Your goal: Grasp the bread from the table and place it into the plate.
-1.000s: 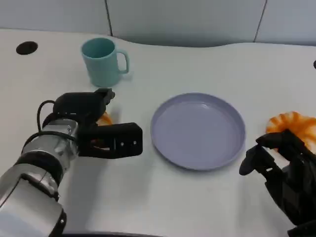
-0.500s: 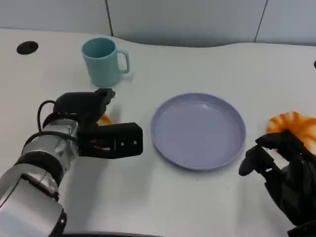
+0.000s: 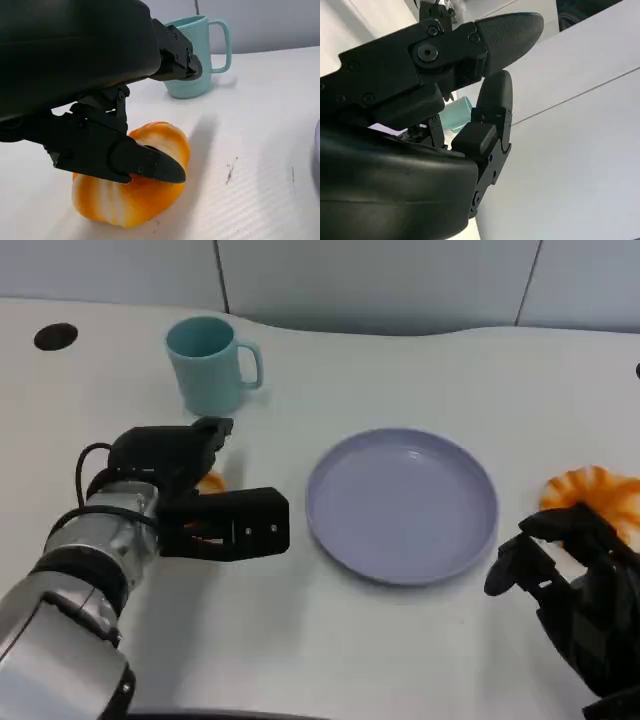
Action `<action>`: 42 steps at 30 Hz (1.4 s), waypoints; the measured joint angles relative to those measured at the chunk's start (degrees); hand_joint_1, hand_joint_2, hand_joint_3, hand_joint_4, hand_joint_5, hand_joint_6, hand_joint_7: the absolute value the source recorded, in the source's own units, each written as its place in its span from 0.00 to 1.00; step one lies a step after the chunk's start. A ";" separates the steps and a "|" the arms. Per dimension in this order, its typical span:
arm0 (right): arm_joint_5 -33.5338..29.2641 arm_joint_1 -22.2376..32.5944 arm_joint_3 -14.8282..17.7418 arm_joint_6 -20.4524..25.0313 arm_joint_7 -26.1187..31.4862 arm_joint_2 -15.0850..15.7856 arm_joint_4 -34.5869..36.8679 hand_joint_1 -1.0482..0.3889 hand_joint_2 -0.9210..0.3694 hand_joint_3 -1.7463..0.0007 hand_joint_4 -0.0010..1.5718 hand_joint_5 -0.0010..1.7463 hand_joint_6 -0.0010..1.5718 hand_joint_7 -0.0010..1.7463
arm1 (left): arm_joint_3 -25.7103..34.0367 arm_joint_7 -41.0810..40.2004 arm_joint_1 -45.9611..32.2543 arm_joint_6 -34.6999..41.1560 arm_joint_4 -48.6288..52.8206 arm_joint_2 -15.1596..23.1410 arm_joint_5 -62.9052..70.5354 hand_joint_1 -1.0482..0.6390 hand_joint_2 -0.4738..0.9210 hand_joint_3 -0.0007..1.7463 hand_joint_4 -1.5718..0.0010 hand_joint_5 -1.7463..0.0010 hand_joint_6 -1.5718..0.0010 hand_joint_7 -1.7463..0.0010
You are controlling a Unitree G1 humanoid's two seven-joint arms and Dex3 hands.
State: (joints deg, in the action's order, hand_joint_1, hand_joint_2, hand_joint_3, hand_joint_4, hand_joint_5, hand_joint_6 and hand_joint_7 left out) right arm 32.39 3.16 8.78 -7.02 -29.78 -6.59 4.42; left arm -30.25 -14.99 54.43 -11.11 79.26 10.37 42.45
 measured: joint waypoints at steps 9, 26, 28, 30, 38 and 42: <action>-0.04 0.15 -0.02 0.01 0.08 0.10 -0.03 0.34 0.00 0.93 0.40 0.98 0.50 0.52 | 0.24 -0.61 -0.08 0.03 0.01 -0.31 -0.16 0.42 0.98 0.00 0.64 0.19 0.58 0.30; -0.07 0.15 -0.02 0.12 0.07 0.20 -0.03 0.34 0.00 0.93 0.40 0.98 0.50 0.52 | -1.47 10.46 1.01 5.27 0.20 -0.46 1.50 0.10 1.00 0.28 0.94 1.00 0.92 1.00; -0.07 0.15 -0.01 0.12 0.07 0.20 -0.03 0.34 0.00 0.93 0.40 0.98 0.50 0.53 | -1.52 10.46 1.01 5.38 0.20 -0.46 1.52 0.10 1.00 0.28 0.93 0.99 0.92 0.99; -0.09 0.15 -0.01 0.12 0.07 0.20 -0.03 0.34 0.00 0.93 0.40 0.98 0.50 0.53 | -1.58 10.46 1.01 5.41 0.20 -0.46 1.59 0.10 1.00 0.28 0.93 0.99 0.91 0.99; -0.07 0.15 0.04 0.12 0.07 0.21 -0.03 0.34 0.00 0.93 0.40 0.98 0.50 0.53 | -1.56 10.52 1.01 5.54 0.20 -0.50 1.59 0.13 1.00 0.27 0.92 0.99 0.90 0.99; -0.06 0.15 0.03 0.12 0.07 0.21 -0.04 0.33 0.00 0.93 0.40 0.98 0.50 0.53 | -0.74 10.52 1.01 6.04 0.20 -0.77 1.05 0.29 1.00 0.16 0.64 0.96 0.64 0.96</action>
State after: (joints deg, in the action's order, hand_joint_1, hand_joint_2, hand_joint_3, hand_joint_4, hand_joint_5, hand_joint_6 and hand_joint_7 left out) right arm 32.33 3.31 8.81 -6.91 -29.71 -6.38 4.39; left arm -30.99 -4.46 55.44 -5.07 79.46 9.60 43.50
